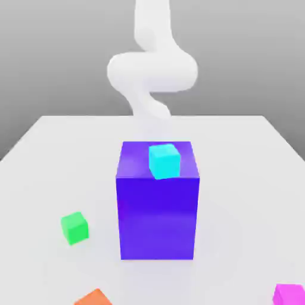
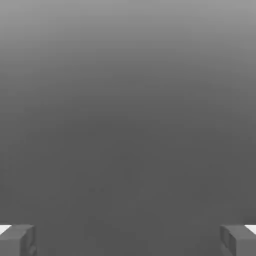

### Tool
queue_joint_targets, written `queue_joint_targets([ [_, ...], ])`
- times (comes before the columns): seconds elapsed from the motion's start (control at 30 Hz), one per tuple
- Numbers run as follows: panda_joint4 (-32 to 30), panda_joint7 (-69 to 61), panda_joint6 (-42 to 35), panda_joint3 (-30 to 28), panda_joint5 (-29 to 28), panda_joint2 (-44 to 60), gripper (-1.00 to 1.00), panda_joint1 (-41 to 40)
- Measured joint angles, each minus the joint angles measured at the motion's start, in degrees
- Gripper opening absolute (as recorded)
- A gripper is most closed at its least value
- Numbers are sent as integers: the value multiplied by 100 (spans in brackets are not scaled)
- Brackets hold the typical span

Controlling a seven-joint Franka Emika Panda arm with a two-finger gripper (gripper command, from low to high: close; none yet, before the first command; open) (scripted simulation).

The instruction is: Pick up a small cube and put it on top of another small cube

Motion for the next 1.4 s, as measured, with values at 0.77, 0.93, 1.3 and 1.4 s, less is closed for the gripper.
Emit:
queue_joint_targets([
  [0.77, 586, -4642, 1027, -78, 927, 4779, 0, 1964],
  [0.93, 690, -5221, 1311, 80, 510, 5738, 0, 2147],
  [1.3, 980, -5606, 2212, 108, -89, 7422, -100, 2412],
  [1.4, 980, -5607, 2199, 109, -87, 7422, -100, 2411],
])
